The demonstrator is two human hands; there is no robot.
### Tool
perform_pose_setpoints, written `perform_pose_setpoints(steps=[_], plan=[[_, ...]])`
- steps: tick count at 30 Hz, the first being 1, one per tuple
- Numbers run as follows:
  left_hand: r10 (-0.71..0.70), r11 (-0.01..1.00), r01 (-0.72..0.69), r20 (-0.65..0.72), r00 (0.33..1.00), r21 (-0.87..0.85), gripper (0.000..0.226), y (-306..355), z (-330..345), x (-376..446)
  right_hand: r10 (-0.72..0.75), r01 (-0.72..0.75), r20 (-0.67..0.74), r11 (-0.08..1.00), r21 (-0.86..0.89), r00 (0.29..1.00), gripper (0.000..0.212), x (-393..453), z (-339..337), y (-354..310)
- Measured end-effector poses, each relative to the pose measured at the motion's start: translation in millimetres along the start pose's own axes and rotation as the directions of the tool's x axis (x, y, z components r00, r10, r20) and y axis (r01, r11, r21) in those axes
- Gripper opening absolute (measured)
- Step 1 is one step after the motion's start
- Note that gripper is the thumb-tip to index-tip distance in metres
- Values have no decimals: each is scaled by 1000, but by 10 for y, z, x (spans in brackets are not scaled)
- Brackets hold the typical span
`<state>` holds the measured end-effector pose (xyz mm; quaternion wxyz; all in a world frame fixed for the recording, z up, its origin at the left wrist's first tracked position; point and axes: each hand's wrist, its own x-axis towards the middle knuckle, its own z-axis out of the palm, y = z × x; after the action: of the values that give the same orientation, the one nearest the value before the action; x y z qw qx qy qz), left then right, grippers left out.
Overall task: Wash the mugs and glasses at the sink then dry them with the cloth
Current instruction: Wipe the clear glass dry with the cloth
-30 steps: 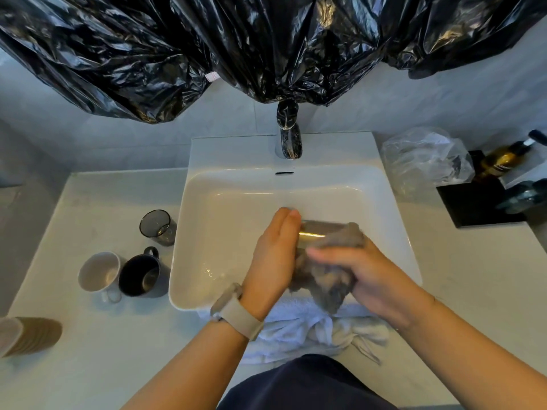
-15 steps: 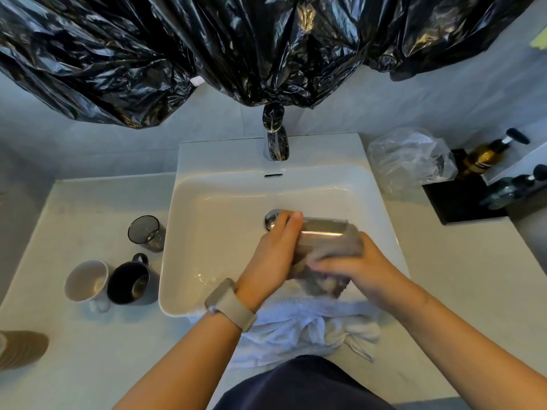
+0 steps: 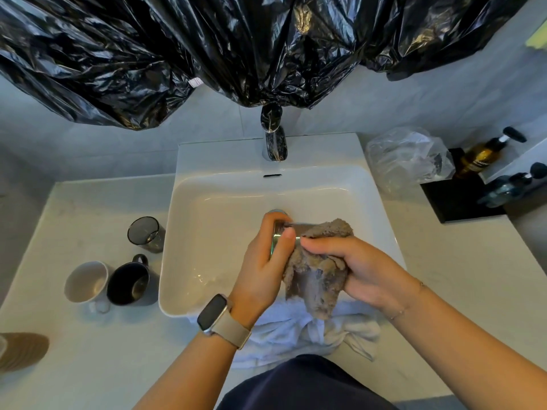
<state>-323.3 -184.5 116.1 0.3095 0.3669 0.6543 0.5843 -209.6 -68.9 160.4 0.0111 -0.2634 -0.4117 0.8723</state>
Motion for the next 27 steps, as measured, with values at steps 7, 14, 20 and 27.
perform_pose_setpoints(steps=[7,14,20,27], plan=[[-501,763,546,218,838,-345,53,190,-65,161,-442,381,139,525,-761,886,16,-47,45,281],[45,992,-26,-148,988,125,33,11,14,-9,39,-60,81,959,278,996,43,98,-16,97],[-380,833,433,214,900,-345,52,226,-101,137,-391,347,132,553,-758,911,12,2,-45,129],[-337,903,297,-84,938,-311,47,165,70,100,-168,159,-6,944,-289,986,25,51,45,84]])
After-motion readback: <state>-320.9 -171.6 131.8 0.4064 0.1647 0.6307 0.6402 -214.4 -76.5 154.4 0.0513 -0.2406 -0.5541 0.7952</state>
